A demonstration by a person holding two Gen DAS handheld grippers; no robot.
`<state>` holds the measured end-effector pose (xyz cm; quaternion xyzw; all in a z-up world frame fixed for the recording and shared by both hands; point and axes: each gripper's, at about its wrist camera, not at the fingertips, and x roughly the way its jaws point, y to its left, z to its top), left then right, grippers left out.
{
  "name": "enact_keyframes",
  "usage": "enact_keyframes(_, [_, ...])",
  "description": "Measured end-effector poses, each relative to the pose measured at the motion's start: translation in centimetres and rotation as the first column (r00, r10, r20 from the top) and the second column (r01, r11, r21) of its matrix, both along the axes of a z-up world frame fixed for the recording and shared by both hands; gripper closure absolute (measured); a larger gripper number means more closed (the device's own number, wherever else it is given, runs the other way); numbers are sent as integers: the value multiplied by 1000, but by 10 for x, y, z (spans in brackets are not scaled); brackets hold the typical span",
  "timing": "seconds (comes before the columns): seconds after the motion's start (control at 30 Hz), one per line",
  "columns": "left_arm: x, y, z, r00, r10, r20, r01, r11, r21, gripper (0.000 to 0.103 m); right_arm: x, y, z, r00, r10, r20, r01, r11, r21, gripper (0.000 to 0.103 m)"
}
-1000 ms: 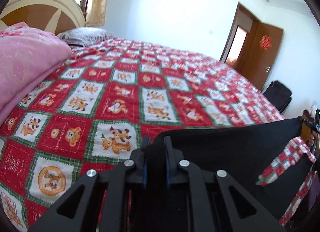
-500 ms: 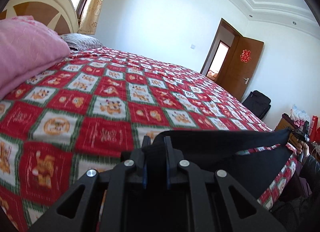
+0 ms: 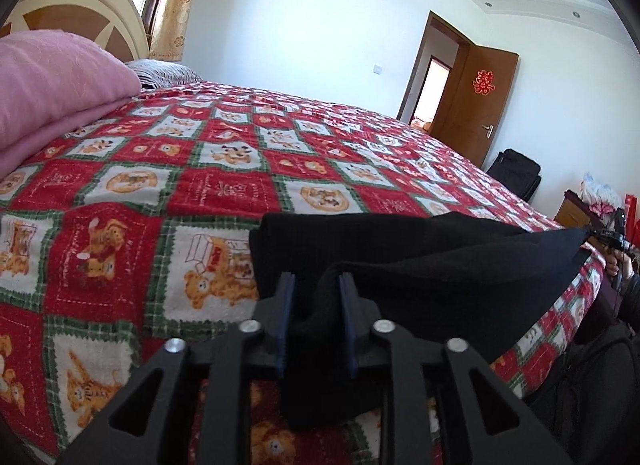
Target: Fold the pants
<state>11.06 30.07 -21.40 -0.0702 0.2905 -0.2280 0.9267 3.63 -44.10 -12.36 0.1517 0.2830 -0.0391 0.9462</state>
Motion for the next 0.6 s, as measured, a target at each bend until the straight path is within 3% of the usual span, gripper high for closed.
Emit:
enact_keyframes(0.07, [-2,2,-2,1000,8,0,-8,1000,25,53,-5,2,-5,1000,-5,-23,4,1000,-13,98])
enact_keyframes(0.23, [-11,13,-3,1000,31,0,-31,997,74,33,-25,4,-19,996,19,-84,-19,1000,2,95])
enact_keyframes(0.4, [-23,26,-5,998,54,-16,-52,990,135,25,-53,-2,-17,996,-29,-84,30,1000,3,62])
enact_keyframes(0.6, [-35,50,-9,989,146,-25,-139,974,181,25,-85,-1,8,990,-144,-4,144,990,4,62])
